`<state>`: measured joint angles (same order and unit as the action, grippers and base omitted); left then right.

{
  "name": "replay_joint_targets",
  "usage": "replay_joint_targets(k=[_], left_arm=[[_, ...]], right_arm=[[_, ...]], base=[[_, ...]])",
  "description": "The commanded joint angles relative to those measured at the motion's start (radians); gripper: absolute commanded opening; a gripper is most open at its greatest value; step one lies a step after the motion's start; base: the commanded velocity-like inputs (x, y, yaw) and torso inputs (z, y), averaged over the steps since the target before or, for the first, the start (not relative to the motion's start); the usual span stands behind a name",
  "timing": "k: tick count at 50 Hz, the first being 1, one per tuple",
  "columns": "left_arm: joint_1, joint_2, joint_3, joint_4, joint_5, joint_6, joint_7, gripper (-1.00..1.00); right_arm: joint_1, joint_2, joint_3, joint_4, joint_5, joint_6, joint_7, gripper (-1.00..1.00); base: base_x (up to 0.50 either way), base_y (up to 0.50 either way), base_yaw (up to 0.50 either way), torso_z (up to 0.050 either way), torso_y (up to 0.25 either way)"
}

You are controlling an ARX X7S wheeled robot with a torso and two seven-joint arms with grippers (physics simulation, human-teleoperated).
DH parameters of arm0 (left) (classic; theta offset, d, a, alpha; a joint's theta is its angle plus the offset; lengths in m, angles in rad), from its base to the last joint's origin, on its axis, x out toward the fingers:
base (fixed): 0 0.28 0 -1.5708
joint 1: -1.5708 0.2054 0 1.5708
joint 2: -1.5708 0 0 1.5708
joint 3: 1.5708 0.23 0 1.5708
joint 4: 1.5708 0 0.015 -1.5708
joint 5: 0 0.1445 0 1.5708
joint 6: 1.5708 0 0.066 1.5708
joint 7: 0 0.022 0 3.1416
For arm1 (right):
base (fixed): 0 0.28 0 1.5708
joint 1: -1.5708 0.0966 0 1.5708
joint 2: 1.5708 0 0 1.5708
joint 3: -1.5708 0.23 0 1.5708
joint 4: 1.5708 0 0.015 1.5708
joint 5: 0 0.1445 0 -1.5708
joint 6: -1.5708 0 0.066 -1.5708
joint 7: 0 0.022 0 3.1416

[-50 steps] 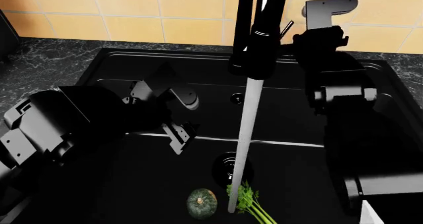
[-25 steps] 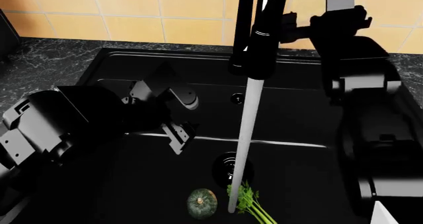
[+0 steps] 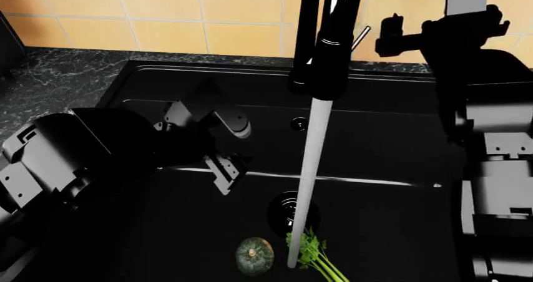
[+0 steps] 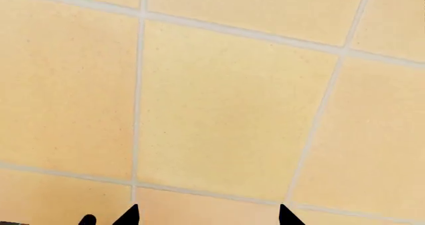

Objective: Pick up the fruits and vegetables and place them in the sink. Turn on the sink faucet to wash them. Then turn the sink off and put them in the tray.

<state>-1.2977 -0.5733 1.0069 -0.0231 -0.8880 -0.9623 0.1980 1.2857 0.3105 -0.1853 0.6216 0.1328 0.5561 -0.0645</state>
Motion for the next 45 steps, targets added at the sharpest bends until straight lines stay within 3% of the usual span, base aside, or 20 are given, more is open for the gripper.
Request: replay_joint_targets(k=[1,20,30,45], left_arm=[[0.000,0.000,0.001,0.004,-0.002,-0.002,-0.001,1.00],[-0.004,0.001,0.004,0.004,-0.005,-0.006,-0.001,1.00],[-0.003,0.000,0.005,0.000,-0.004,-0.001,0.002,1.00],[-0.005,-0.005,0.006,-0.003,-0.003,0.002,0.006,1.00]], right_arm=[[-0.027,0.010,-0.006,0.028,-0.008,-0.008,0.003,1.00],[0.076,-0.063,-0.039,0.367,-0.046,-0.186,0.030,1.00],[0.190,-0.125,-0.062,0.672,-0.067,-0.371,0.017,1.00],[0.208,-0.156,-0.069,0.685,-0.089,-0.396,0.001,1.00]], base=[[0.00,0.00,0.00,0.000,0.000],[0.00,0.00,0.00,0.000,0.000],[0.00,0.00,0.00,0.000,0.000],[0.00,0.00,0.00,0.000,0.000]])
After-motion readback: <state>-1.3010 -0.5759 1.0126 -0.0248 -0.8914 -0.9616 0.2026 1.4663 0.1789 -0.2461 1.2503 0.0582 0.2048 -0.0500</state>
